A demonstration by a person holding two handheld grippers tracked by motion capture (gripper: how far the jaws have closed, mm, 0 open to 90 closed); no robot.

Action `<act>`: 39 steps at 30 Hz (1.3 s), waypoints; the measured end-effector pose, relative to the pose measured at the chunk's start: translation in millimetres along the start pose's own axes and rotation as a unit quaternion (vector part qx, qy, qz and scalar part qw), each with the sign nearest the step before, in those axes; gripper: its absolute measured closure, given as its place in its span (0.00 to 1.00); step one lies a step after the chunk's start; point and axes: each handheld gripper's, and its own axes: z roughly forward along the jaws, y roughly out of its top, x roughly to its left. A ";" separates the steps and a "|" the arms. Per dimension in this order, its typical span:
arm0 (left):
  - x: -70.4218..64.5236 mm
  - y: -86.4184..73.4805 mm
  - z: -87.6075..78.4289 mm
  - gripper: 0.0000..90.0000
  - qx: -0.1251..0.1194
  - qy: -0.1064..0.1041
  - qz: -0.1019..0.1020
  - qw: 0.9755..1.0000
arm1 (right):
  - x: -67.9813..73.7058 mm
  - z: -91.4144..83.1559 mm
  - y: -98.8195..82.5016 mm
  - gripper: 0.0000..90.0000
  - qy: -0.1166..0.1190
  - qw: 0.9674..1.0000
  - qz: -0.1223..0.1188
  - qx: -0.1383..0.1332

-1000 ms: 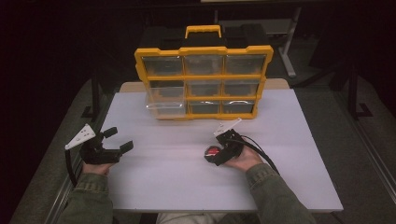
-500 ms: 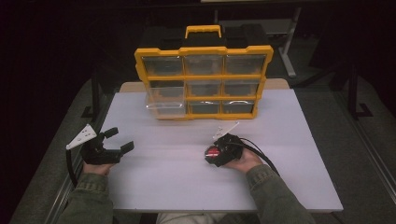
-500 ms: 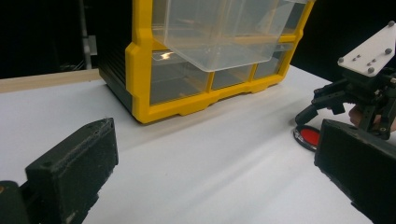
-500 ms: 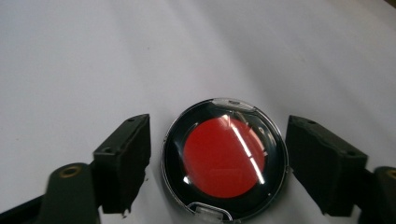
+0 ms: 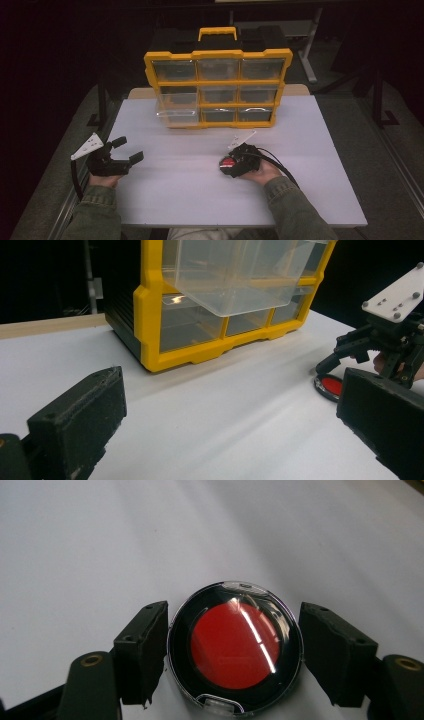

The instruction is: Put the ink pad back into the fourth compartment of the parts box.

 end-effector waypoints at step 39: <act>0.8 -0.4 0.9 0.00 -0.001 -0.001 -0.007 1.000 | -14.6 -68.8 53.0 0.32 0.012 0.998 -0.005 -0.057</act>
